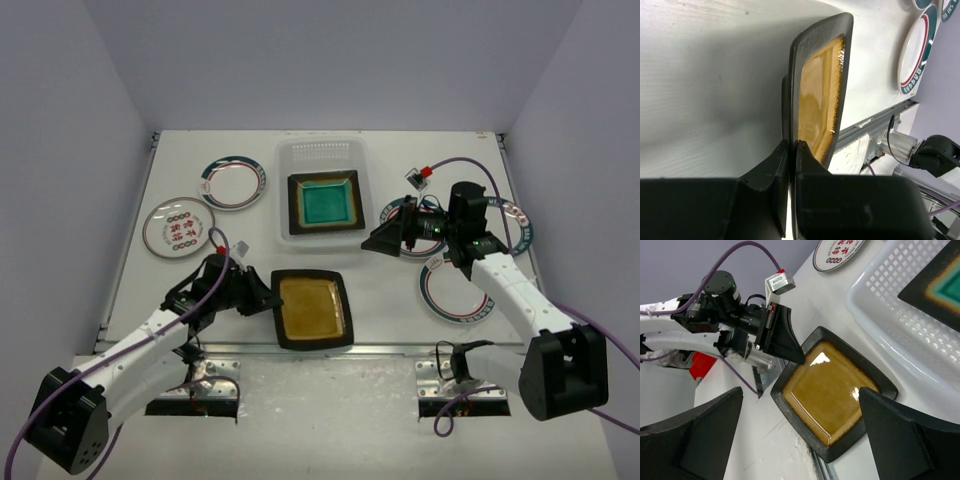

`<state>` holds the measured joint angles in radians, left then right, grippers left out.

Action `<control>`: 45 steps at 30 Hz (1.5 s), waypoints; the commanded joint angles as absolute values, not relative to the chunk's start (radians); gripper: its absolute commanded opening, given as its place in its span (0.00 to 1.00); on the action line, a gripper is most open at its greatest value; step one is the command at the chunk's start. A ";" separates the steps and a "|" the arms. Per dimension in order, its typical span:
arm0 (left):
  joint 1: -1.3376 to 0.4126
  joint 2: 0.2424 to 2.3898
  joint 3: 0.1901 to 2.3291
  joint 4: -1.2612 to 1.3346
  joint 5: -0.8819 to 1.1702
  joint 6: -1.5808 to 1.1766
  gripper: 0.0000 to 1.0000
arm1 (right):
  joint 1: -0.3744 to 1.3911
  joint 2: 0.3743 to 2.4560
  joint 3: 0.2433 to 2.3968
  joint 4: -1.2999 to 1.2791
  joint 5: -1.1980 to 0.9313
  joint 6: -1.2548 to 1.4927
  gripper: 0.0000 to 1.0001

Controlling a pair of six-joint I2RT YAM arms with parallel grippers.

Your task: Place the plates into the plastic bin on the countertop

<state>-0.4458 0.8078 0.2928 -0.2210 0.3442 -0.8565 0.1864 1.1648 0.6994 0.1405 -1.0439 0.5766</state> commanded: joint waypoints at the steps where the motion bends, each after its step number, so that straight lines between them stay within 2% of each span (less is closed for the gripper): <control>1: -0.453 0.785 0.361 -0.129 0.439 -0.947 0.00 | 0.187 1.136 0.701 0.158 -1.011 0.573 0.99; 9: -0.453 0.745 0.478 -0.162 0.516 -0.973 0.00 | 0.186 1.127 0.720 0.114 -0.969 0.564 0.99; 16: -0.453 0.702 0.537 -0.056 0.608 -1.067 0.00 | 0.183 1.122 0.745 0.059 -0.915 0.552 0.99; 20: -0.452 0.725 0.674 -0.109 0.556 -1.058 0.00 | 0.171 1.107 0.793 -0.006 -0.873 0.548 0.99; 24: -0.432 0.879 0.856 -0.218 0.442 -0.971 0.00 | 0.160 1.024 0.905 -0.211 -0.723 0.492 0.99; 31: -0.300 1.122 0.991 -0.094 0.560 -0.934 0.00 | 0.160 0.963 1.166 -0.497 -0.458 0.387 0.99; 38: -0.231 1.294 1.075 -0.006 0.667 -0.891 0.00 | 0.160 1.003 1.248 -0.547 -0.412 0.390 0.99; 42: -0.184 1.490 1.194 0.048 0.755 -0.850 0.00 | 0.160 0.978 1.233 -0.530 -0.423 0.397 0.99; 45: -0.173 1.599 1.338 -0.016 0.767 -0.785 0.00 | 0.160 0.968 1.228 -0.542 -0.416 0.383 0.99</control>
<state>-0.2042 1.5205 1.1480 -0.1600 0.6450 -0.8370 0.1631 0.9967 1.2235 -0.5402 -0.4433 0.4077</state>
